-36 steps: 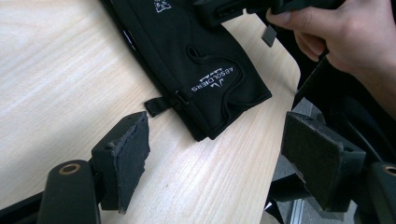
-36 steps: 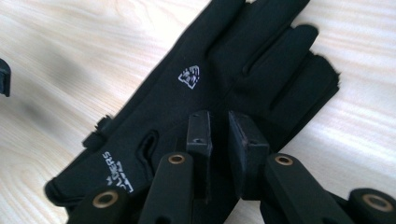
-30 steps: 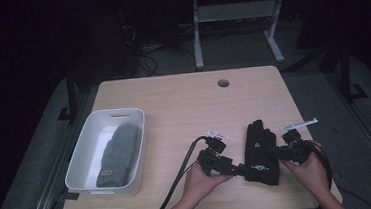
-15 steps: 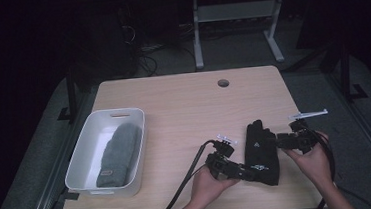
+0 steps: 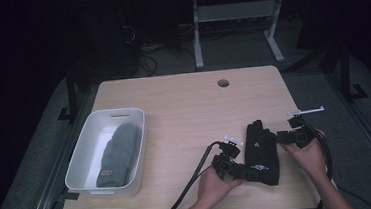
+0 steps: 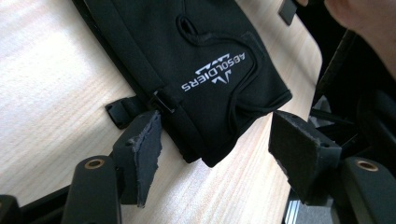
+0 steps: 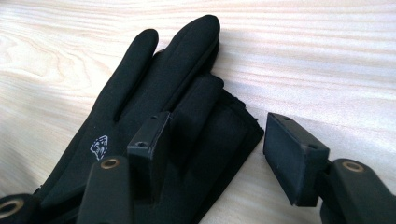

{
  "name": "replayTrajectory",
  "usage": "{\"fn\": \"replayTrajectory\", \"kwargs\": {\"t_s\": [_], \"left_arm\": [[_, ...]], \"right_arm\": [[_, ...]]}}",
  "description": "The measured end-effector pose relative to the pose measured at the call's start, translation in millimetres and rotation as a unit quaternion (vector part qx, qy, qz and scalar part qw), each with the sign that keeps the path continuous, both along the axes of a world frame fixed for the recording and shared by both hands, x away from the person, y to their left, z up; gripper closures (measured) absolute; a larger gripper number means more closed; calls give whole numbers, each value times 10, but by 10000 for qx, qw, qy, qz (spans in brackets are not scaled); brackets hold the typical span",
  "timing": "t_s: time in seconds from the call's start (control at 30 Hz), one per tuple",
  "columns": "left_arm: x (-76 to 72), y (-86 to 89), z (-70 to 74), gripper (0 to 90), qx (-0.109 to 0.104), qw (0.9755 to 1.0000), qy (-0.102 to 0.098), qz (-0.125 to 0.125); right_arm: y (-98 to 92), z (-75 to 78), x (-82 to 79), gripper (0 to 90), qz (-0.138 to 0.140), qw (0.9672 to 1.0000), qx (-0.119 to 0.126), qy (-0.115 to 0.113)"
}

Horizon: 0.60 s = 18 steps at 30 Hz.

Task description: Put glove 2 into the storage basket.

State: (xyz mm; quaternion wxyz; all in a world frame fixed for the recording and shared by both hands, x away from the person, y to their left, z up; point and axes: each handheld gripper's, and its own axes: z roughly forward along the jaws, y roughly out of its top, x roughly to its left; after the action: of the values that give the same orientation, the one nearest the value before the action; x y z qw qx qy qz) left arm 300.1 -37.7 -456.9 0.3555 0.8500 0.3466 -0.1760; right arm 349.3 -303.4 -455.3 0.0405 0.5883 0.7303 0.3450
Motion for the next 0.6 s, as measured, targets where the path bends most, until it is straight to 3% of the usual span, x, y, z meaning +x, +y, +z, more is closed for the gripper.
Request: {"fn": "replayTrajectory", "kwargs": {"t_s": [0.1,0.23,0.3,0.6], "left_arm": [[1,-37,-43,376,71,10000,0,-70],[9,-73,-50,451,59,10000,-62,-10],[19,-89,-52,504,128,9998,-172,-48],[59,-174,-94,757,189,9990,-299,-267]], "right_arm": [[-4,-11,14,420,48,10000,15,-56],[-1,-44,21,476,91,9999,37,73],[-8,-61,19,527,157,9997,107,119],[-34,-92,19,654,165,9990,360,223]]}}
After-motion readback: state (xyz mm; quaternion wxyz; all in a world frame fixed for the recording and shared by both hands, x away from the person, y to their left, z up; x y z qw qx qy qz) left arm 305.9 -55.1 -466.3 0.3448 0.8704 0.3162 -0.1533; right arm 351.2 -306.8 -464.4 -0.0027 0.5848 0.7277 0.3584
